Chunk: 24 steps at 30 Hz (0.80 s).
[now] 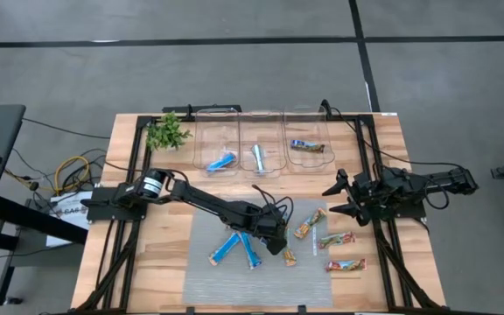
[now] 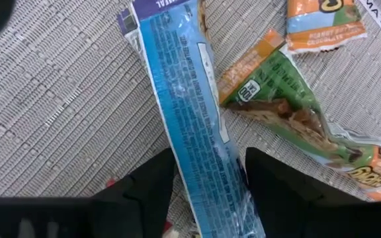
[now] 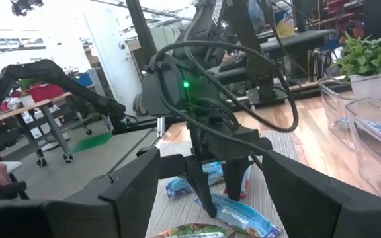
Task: Pick and place Granola Bars by type
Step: Put the blue granola bar into the right transparent bin
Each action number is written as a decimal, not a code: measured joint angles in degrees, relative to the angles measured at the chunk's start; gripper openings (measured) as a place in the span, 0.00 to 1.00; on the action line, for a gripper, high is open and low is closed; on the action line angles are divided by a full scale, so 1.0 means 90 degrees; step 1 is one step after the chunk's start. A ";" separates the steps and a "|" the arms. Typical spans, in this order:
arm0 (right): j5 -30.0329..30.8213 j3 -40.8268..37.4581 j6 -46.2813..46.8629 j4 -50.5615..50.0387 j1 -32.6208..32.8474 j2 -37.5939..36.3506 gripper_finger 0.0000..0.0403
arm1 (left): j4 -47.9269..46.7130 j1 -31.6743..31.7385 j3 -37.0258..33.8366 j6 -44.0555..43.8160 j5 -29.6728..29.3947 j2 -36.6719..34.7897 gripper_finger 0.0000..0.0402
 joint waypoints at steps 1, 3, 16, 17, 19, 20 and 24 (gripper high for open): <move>0.0000 0.0001 0.0000 0.0002 0.0000 0.0001 0.65 | -0.0012 0.0000 0.0000 0.0000 -0.0006 0.0000 0.43; 0.0000 0.0000 0.0000 0.0003 -0.0001 -0.0001 0.65 | -0.0046 0.0000 0.0000 0.0000 -0.0024 0.0000 0.41; 0.0000 0.0001 0.0000 -0.0004 0.0000 -0.0002 0.65 | -0.0049 0.0002 0.0000 0.0002 0.0197 0.0002 0.15; 0.0000 -0.0001 0.0000 -0.0004 0.0000 0.0001 0.65 | -0.0004 0.0002 -0.0002 0.0019 0.0250 0.0002 0.15; 0.0000 0.0001 0.0000 -0.0003 0.0000 -0.0001 0.65 | 0.0142 -0.0001 -0.0007 0.0122 0.0358 0.0002 0.15; 0.0000 0.0000 -0.0002 -0.0003 -0.0001 -0.0001 0.65 | 0.0218 -0.0002 -0.0008 0.0164 0.0378 -0.0003 0.15; 0.0000 0.0001 -0.0001 -0.0004 0.0000 -0.0002 0.65 | 0.0668 -0.0002 -0.0015 0.0309 0.0346 -0.0160 0.16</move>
